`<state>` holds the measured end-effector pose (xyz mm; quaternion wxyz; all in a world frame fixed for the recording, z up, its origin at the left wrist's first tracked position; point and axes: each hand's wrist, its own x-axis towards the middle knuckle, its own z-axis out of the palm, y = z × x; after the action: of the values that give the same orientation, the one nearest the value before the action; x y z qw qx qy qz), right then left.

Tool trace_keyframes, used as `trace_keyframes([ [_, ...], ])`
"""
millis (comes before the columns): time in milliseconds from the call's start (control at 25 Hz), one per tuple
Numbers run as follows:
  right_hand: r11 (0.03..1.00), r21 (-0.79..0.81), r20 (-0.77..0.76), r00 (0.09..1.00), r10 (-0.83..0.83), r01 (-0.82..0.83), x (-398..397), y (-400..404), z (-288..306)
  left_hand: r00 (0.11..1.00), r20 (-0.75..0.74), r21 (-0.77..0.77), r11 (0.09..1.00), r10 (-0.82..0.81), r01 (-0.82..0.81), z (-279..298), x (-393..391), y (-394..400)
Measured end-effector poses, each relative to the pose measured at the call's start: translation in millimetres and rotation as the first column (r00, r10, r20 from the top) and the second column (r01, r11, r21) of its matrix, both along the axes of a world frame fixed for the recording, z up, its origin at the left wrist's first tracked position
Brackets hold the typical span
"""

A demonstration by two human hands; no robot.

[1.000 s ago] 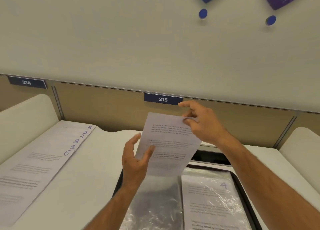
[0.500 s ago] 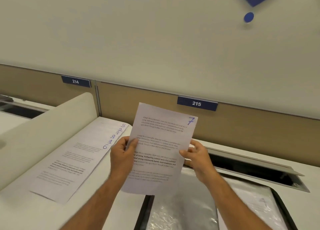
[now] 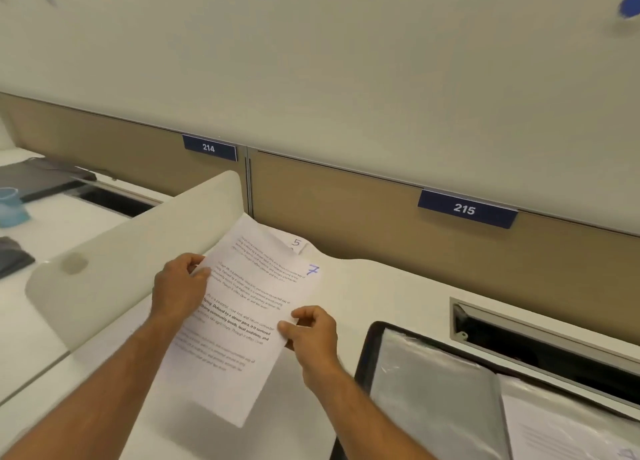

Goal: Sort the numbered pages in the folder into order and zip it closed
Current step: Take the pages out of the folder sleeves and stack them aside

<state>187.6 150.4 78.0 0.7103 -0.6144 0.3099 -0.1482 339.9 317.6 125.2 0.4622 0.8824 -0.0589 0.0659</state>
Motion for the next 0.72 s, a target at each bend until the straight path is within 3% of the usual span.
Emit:
trace_keyframes([
  [320,0.983,-0.080,-0.151,0.977,0.150,-0.163,66,56,-40,0.992,-0.046,0.237,0.966,0.114,-0.101,-57,68,56],
  [720,0.971,0.020,-0.208,0.949,0.239,-0.240,101,64,-74,0.978,-0.118,0.354,0.928,0.171,-0.120,-109,102,60],
])
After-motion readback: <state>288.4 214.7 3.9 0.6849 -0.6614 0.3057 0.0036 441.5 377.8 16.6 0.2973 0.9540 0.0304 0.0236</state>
